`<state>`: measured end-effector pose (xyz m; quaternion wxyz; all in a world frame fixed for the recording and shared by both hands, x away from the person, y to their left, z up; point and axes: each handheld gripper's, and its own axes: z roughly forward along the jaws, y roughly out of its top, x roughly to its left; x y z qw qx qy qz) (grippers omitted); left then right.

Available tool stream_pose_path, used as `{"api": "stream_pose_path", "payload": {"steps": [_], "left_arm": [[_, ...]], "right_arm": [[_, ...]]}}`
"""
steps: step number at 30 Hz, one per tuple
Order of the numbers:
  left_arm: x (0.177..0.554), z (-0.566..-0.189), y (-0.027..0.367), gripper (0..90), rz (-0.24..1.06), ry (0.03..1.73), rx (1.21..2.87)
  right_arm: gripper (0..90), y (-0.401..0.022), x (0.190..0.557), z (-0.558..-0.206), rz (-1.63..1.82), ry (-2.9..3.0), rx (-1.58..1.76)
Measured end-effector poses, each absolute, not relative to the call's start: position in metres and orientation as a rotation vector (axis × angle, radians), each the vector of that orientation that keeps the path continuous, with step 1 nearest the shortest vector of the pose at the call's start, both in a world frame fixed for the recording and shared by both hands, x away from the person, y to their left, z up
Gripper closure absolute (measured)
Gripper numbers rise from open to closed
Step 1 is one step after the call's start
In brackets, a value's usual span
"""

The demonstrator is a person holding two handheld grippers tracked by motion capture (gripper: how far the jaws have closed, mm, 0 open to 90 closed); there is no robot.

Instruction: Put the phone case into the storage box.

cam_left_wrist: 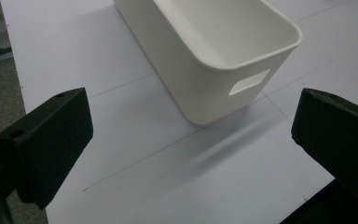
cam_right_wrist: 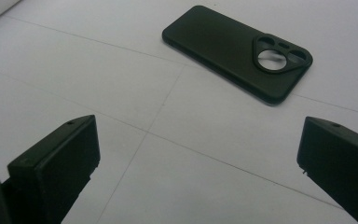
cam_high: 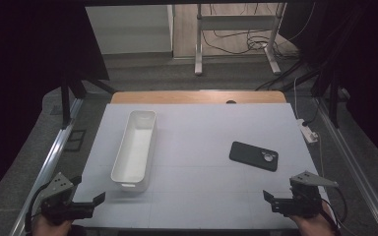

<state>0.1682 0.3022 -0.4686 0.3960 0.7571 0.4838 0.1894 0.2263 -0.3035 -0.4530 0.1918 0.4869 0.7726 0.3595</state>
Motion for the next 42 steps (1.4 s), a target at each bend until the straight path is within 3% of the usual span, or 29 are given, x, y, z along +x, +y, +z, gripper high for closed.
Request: {"api": "stream_pose_path", "payload": {"steps": [42], "left_arm": [[0.169, -0.469, 0.299, 0.2, 0.466, 1.188, 1.960]], "right_arm": [[0.0, -0.302, 0.240, -0.452, 0.957, 2.224, 1.386]]}}
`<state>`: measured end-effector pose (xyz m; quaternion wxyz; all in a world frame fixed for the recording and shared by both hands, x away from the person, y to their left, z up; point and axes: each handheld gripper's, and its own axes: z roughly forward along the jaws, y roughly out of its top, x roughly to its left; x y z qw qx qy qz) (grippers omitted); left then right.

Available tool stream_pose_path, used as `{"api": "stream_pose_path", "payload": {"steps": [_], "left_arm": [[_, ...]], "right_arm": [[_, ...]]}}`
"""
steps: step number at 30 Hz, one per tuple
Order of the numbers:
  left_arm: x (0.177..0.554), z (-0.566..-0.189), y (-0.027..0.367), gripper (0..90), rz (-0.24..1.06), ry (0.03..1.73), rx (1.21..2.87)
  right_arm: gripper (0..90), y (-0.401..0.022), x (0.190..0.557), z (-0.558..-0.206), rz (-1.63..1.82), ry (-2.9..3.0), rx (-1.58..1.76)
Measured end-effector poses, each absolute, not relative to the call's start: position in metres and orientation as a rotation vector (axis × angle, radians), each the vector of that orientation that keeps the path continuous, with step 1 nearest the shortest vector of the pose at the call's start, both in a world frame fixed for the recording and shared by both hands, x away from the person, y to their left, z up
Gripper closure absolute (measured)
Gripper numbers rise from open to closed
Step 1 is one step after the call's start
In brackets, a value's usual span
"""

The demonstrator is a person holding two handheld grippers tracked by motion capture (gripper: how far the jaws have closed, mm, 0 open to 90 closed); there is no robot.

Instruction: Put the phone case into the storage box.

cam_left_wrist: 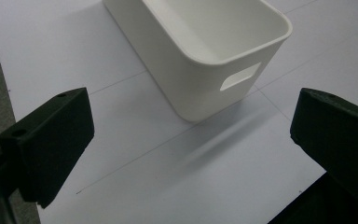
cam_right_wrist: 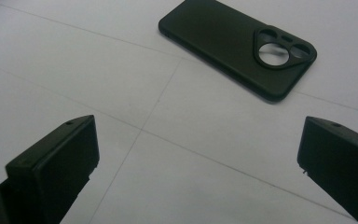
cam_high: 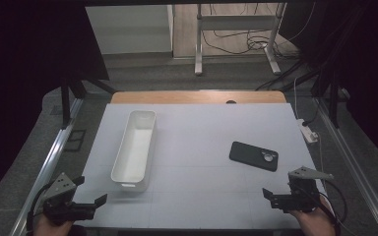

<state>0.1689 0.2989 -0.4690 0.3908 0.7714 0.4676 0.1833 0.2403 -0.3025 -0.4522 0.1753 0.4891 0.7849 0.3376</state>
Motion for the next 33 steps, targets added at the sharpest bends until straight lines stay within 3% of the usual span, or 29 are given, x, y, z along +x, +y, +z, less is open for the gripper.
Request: {"api": "stream_pose_path", "payload": {"steps": [33], "left_arm": [[0.169, -0.469, 0.297, 0.5, 0.468, 1.174, 1.986]], "right_arm": [[0.0, -0.288, 0.285, -0.451, 0.914, 2.343, 1.348]]}}
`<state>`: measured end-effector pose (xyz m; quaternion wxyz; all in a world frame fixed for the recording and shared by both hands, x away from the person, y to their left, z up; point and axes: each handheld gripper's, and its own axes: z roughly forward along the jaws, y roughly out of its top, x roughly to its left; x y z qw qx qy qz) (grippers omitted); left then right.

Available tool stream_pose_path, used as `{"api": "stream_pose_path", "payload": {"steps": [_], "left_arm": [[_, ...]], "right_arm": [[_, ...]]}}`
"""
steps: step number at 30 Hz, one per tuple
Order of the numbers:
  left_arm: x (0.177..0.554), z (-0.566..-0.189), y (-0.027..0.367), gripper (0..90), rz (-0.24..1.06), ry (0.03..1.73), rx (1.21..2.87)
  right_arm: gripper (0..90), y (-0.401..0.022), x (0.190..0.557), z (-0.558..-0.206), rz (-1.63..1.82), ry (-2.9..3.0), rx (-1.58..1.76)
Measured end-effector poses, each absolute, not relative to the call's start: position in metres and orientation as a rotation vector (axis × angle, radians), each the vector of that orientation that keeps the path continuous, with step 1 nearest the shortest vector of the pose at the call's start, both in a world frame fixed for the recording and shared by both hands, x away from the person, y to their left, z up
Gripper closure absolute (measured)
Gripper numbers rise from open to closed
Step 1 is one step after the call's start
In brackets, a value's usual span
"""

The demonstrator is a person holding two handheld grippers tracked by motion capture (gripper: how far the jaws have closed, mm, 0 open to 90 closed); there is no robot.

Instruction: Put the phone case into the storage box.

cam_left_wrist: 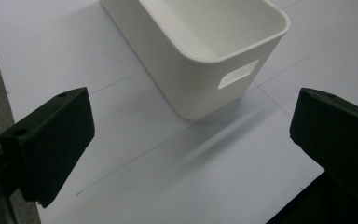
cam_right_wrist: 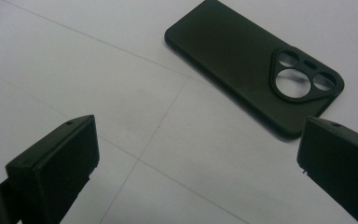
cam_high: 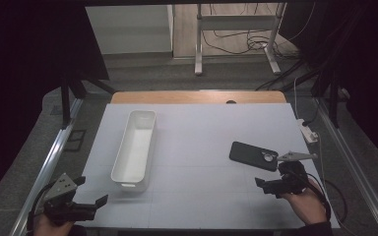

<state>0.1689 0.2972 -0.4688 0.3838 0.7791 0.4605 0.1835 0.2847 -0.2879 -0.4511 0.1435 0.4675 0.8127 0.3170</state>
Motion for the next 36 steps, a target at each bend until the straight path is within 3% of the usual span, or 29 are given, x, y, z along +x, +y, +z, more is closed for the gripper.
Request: {"api": "stream_pose_path", "payload": {"steps": [36], "left_arm": [[0.170, -0.469, 0.298, 0.6, 0.459, 1.172, 1.983]], "right_arm": [[0.0, -0.273, 0.350, -0.453, 0.821, 2.387, 1.351]]}}
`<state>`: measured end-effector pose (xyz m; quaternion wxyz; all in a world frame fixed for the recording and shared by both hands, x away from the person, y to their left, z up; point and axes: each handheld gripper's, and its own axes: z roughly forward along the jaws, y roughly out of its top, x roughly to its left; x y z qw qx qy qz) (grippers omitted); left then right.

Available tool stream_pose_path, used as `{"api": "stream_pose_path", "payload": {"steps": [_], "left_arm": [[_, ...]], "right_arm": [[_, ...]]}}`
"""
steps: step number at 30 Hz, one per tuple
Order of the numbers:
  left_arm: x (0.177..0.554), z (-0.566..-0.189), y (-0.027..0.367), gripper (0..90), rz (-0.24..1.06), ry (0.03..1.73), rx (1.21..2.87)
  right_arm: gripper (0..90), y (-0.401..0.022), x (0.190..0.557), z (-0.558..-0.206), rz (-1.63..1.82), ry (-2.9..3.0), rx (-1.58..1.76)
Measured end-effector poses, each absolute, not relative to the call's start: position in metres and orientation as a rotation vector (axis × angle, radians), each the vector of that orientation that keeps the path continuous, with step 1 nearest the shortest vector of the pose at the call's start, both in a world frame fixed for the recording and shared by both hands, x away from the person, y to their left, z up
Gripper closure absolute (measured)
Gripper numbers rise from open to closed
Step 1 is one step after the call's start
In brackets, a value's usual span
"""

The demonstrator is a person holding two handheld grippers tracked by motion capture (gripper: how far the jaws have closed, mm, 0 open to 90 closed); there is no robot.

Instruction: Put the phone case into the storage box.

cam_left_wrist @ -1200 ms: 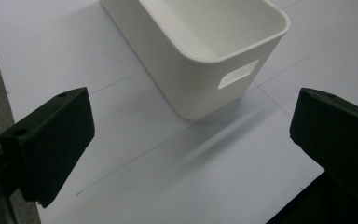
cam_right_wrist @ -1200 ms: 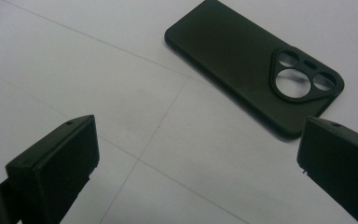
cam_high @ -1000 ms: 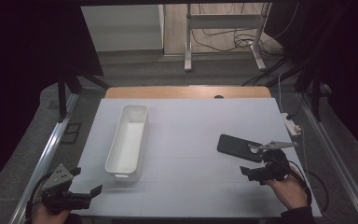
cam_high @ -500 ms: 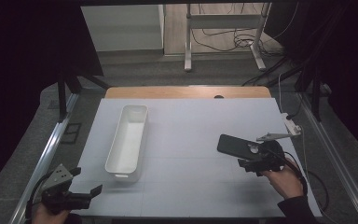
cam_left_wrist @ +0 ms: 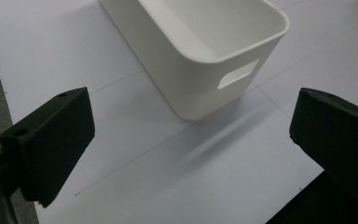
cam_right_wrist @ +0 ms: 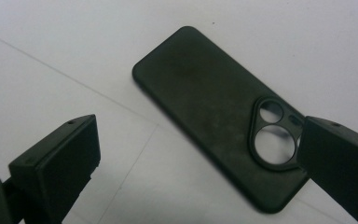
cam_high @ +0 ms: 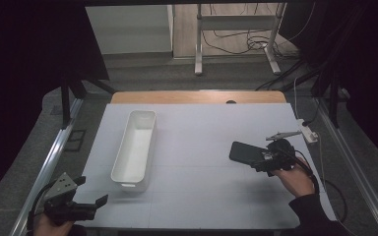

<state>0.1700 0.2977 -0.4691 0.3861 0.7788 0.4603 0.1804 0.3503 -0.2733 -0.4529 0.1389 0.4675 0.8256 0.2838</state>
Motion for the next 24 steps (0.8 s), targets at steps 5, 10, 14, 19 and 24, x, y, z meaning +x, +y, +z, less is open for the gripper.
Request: {"api": "stream_pose_path", "payload": {"steps": [5, 10, 14, 19, 24], "left_arm": [[0.170, -0.469, 0.297, 0.7, 0.459, 1.171, 1.986], [0.170, -0.469, 0.297, 0.7, 0.460, 1.171, 1.986], [0.170, -0.469, 0.297, 0.7, 0.461, 1.169, 1.989], [0.171, -0.469, 0.297, 0.8, 0.460, 1.168, 1.989], [0.171, -0.469, 0.297, 0.8, 0.461, 1.166, 1.991]], "right_arm": [[0.0, -0.268, 0.364, -0.454, 0.794, 2.379, 1.356], [0.0, -0.265, 0.375, -0.455, 0.773, 2.379, 1.363], [0.0, -0.261, 0.381, -0.456, 0.760, 2.380, 1.356], [0.0, -0.255, 0.392, -0.457, 0.750, 2.378, 1.374], [5.6, -0.251, 0.399, -0.458, 0.706, 2.377, 1.379]]}}
